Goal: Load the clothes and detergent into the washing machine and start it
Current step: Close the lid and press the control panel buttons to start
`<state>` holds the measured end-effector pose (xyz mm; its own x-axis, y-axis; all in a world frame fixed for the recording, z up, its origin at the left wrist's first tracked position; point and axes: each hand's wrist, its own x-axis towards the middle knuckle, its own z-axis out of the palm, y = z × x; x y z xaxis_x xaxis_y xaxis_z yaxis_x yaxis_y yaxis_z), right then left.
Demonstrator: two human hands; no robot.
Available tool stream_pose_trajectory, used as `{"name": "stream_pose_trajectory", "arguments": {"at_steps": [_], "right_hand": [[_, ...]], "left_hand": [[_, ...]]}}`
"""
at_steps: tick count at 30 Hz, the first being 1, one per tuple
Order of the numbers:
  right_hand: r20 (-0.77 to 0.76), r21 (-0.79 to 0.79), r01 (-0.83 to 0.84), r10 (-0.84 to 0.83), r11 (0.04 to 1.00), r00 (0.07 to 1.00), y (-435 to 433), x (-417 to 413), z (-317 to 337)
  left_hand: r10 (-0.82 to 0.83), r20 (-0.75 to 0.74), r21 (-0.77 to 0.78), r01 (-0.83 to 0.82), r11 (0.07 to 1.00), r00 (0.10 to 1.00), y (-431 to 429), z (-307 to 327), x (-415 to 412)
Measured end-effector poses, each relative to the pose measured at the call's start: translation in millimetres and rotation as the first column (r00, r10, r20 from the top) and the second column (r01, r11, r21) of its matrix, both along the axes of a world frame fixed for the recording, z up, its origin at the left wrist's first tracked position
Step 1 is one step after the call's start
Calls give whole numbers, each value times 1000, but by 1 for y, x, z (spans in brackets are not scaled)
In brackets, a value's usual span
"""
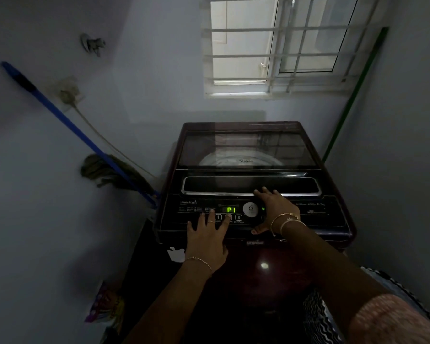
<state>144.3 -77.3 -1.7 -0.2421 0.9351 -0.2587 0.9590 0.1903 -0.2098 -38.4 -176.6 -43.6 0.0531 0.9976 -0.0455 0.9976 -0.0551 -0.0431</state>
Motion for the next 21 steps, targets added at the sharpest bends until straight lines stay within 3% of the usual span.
{"name": "stream_pose_trajectory", "arguments": {"at_steps": [6, 21], "right_hand": [[5, 4, 6, -6, 1000, 1000, -1, -2, 1], [7, -1, 0, 1, 1000, 1000, -1, -1, 1]], "left_hand": [[-16, -78, -64, 11, 998, 997, 3, 4, 4], [7, -22, -65, -9, 998, 1000, -2, 2, 9]]}}
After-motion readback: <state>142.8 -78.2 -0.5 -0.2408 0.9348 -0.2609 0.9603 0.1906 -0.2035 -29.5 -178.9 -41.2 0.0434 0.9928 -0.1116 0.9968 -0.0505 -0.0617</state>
